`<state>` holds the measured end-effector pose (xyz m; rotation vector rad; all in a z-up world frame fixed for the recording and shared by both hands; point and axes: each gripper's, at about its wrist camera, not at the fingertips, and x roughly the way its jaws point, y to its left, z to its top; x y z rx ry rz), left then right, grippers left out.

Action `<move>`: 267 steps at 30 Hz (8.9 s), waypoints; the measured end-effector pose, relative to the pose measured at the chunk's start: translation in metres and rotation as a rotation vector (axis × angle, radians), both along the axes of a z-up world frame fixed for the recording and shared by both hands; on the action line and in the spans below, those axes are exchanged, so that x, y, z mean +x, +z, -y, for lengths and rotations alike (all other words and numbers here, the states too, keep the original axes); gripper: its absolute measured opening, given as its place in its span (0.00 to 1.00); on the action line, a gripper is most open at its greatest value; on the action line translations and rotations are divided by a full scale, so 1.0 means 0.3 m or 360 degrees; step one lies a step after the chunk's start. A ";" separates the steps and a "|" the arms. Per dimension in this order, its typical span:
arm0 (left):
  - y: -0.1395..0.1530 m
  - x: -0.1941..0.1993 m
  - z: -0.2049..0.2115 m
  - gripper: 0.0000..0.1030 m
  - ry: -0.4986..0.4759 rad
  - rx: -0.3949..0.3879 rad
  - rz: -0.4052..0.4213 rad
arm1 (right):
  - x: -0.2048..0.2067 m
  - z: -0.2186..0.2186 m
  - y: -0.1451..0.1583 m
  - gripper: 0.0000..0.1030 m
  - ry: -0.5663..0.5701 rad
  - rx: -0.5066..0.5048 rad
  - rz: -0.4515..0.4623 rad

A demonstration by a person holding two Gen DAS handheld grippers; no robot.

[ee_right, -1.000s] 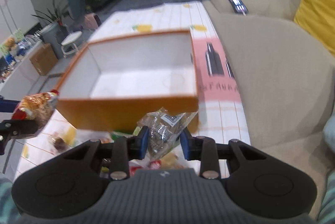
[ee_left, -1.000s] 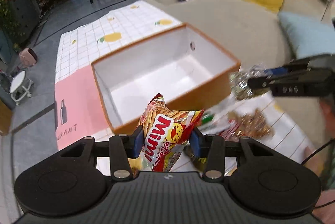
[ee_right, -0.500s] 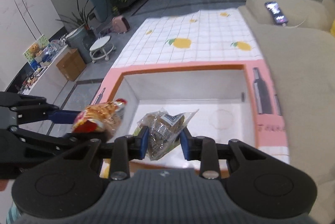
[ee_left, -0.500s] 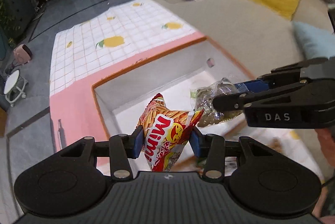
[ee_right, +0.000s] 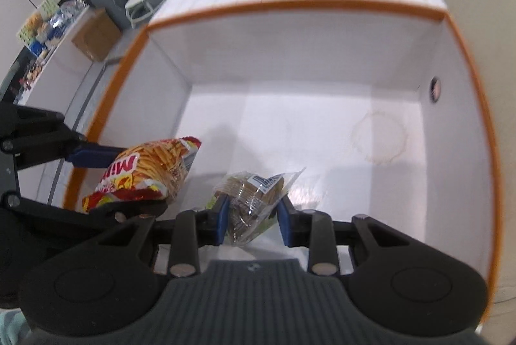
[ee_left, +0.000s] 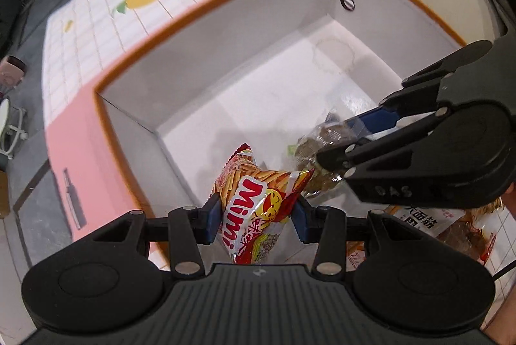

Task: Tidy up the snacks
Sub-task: 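Lower both held bags into the orange box and open both grippers, then grasp the red chip bag with the left gripper while the right grasps the nut bag, then carry both bags over the orange box and release them inside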

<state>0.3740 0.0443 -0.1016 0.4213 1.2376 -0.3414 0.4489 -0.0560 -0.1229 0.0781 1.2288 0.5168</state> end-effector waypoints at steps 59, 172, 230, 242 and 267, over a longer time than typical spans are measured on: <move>0.113 -0.684 -0.038 0.75 0.1178 -0.0400 0.0071 | -0.824 0.272 0.135 0.63 -0.0299 0.0000 0.0362; -0.227 -0.531 0.038 0.80 0.1086 -0.0299 -0.0208 | -0.640 0.369 -0.171 0.67 0.0034 -0.0362 0.0357; 0.230 0.081 0.018 0.80 0.0648 -0.0424 0.0118 | -0.077 0.154 0.273 0.61 0.0023 -0.0170 0.0380; -0.030 0.231 0.041 0.80 0.0515 -0.0066 0.0000 | 0.056 0.012 0.024 0.61 0.0134 -0.0447 0.0137; -0.052 0.241 0.062 0.91 0.0512 -0.0038 0.0001 | 0.090 -0.003 0.012 0.72 0.0061 -0.0557 0.0019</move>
